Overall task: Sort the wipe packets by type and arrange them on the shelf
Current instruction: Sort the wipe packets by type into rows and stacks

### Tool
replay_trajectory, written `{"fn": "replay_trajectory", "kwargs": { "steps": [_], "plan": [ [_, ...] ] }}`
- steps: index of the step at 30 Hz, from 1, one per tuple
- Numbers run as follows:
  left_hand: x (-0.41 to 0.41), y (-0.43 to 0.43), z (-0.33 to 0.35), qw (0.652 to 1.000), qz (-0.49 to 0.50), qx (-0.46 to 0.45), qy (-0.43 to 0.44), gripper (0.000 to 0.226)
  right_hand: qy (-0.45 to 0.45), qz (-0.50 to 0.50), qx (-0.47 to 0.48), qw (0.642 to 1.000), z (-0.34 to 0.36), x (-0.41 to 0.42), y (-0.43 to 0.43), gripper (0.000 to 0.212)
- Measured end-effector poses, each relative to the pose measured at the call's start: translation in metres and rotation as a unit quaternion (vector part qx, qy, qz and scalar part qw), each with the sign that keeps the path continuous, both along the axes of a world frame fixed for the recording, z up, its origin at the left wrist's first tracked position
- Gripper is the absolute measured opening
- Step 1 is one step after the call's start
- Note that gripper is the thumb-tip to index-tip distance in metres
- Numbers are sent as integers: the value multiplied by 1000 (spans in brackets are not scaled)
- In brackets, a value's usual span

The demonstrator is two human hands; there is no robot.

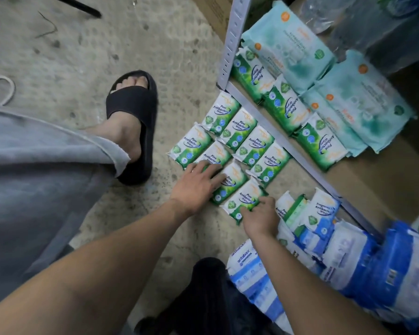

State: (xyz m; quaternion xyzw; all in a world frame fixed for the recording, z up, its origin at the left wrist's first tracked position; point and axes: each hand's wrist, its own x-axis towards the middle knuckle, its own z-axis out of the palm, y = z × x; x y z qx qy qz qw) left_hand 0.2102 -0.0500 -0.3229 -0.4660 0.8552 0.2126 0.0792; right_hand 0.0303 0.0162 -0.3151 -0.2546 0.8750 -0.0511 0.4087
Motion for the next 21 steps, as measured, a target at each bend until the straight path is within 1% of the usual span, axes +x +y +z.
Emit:
{"fn": "replay_trajectory", "kwargs": {
  "steps": [3, 6, 8, 9, 11, 13, 16, 19, 21],
  "plan": [
    [1, -1, -4, 999, -26, -27, -2, 46, 5, -25, -6, 1000, -2, 6, -8, 57],
    [1, -4, -4, 997, -64, -51, -16, 45, 16, -17, -31, 999, -6, 9, -14, 57],
    [0, -6, -3, 996, -74, -43, -36, 55, 25, -1, -46, 999, -7, 9, -17, 58],
    [0, -6, -5, 995, -76, -39, -45, 56, 30, 12, -49, 998, -7, 9, -18, 59],
    [-2, -6, -8, 996, -67, -34, -52, 54, 23, 31, -58, 998, -6, 6, -18, 60],
    [-5, -7, -7, 996, -55, -17, -61, 57, 8, 56, -58, 997, -4, -1, -17, 59],
    [-14, -7, 1, 996, -44, 14, -81, 58, 1, 119, -43, 992, 10, -13, -13, 58],
    [-32, -6, 18, 994, -10, 41, -97, 54, 3, 133, -60, 989, 33, -25, -2, 47],
    [-47, -3, 32, 995, 2, 51, -89, 54, 7, 133, -67, 989, 47, -33, 11, 39]
  ]
}}
